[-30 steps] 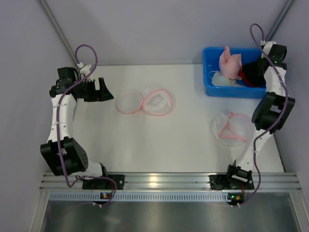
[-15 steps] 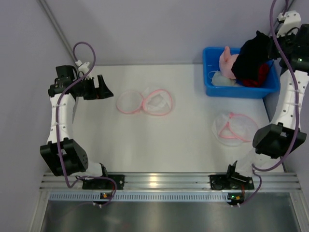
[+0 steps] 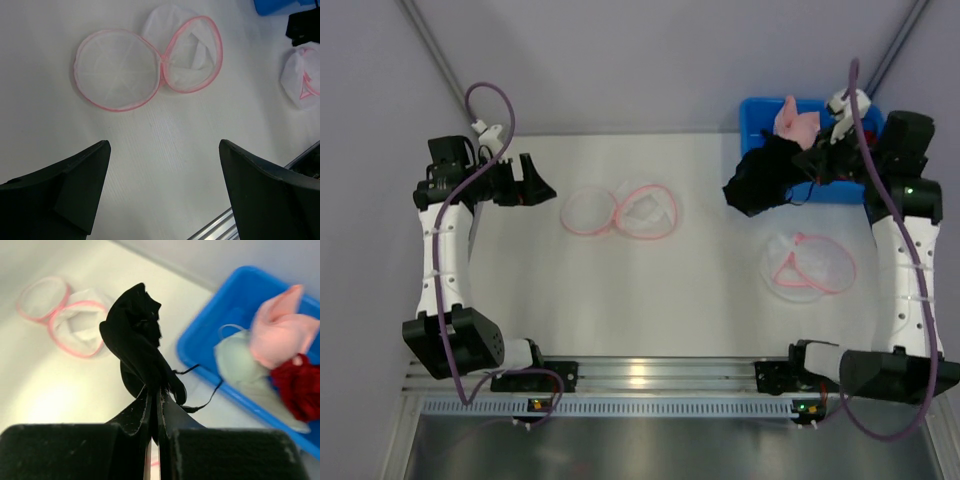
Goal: Place the bra in the laundry bag and zip it closed
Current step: Place the bra at the center of the board.
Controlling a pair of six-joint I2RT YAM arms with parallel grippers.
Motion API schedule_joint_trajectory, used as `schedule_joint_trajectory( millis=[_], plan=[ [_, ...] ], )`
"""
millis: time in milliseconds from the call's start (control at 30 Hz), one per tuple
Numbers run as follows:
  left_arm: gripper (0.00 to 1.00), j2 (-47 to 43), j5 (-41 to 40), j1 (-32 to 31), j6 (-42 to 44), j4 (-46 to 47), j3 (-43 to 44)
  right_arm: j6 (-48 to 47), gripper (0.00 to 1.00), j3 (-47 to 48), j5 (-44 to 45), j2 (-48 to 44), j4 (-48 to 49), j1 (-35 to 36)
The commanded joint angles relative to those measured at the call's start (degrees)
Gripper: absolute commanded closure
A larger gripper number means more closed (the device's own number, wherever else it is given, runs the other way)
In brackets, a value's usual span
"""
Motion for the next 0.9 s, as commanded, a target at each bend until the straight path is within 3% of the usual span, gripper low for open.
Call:
schedule_joint_trajectory(
  millis=[0, 167, 533, 700, 867],
  plan=[
    [0.05, -2.06, 1.51, -0.2, -0.18, 0.54, 0.05, -0.44, 1.0, -8.22, 3.87, -5.95, 1.25, 9.05],
    [0.05, -2.32, 0.81, -0.29, -0.53, 0.63, -0.3, 2.55, 1.0, -16.23, 14.52, -9.3, 5.56, 21.1],
    [0.07, -1.36, -2.79, -0.29, -0.88, 0.71, -0.48, 5.02, 1.0, -17.46, 40.26, -11.58, 14.61, 31.48],
    [0.07, -0.3, -3.5, -0.2, -0.62, 0.71, -0.39, 1.77, 1.0, -28.08, 53.62, -13.69, 22.51, 42.89],
    [0.07, 0.58, -4.11, -0.2, -0.8, 0.89, -0.39, 0.45, 1.0, -36.69, 57.5, -9.66, 27.0, 51.59]
  ],
)
